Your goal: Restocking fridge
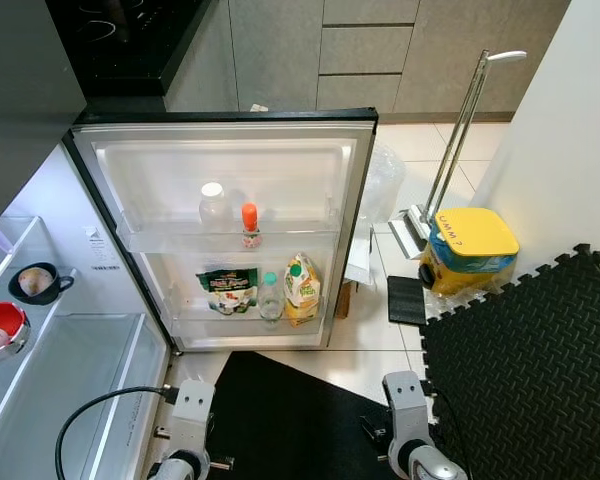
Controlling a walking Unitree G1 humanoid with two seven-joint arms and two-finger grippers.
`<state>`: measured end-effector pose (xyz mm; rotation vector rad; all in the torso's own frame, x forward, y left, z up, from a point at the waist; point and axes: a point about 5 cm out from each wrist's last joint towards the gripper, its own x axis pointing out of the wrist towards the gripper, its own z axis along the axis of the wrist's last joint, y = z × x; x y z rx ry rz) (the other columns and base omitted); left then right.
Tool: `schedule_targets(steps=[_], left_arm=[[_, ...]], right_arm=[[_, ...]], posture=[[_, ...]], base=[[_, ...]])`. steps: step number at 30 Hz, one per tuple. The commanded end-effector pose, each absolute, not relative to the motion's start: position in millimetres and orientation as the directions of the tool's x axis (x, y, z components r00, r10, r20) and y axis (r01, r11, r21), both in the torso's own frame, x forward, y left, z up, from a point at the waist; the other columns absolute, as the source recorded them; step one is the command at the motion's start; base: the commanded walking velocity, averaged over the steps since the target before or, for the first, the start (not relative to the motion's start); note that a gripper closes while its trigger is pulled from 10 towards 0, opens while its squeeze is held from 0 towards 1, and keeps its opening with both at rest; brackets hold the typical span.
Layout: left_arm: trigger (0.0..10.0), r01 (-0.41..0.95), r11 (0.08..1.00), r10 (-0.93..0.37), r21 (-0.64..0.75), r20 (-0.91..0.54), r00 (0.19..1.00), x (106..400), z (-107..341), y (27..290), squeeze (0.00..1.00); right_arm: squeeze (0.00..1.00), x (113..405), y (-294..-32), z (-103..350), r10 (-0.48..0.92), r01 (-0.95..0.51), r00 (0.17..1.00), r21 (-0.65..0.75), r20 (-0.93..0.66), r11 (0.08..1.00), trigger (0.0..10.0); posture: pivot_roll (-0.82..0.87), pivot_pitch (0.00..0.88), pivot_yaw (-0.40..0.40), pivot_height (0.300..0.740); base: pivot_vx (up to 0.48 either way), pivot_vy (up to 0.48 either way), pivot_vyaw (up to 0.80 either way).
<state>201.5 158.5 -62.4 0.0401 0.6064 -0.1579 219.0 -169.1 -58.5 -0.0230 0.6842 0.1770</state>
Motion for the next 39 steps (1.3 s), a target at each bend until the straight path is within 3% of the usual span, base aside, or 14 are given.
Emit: schedule_targets(steps=[1, 32, 39], left_arm=[[10.0, 0.154, 0.988, -0.131, -0.01, -0.578, 0.805, 197.7, -64.4, 160.0, 0.0], [10.0, 0.15, 0.989, -0.129, -0.01, -0.566, 0.814, 200.2, -62.5, 160.6, 0.0], [10.0, 0.145, 0.989, -0.126, -0.012, -0.567, 0.814, 200.2, -62.6, 161.5, 0.0]], right_arm=[[0.0, 215.7, -169.1, -60.4, 0.159, -0.175, 0.754, 0.039, -0.637, 0.984, 10.0], [0.0, 221.4, -164.6, -56.7, 0.173, -0.18, 0.77, 0.051, -0.615, 0.982, 10.0], [0.0, 222.4, -165.9, -56.3, 0.16, -0.152, 0.775, 0.066, -0.612, 0.986, 10.0]], posture=[[-0.13, 0.075, -0.008, 0.74], [-0.13, 0.075, -0.008, 0.74], [-0.13, 0.074, -0.01, 0.74]], base=[[0.0, 0.0, 0.8], [0.0, 0.0, 0.8], [0.0, 0.0, 0.0]])
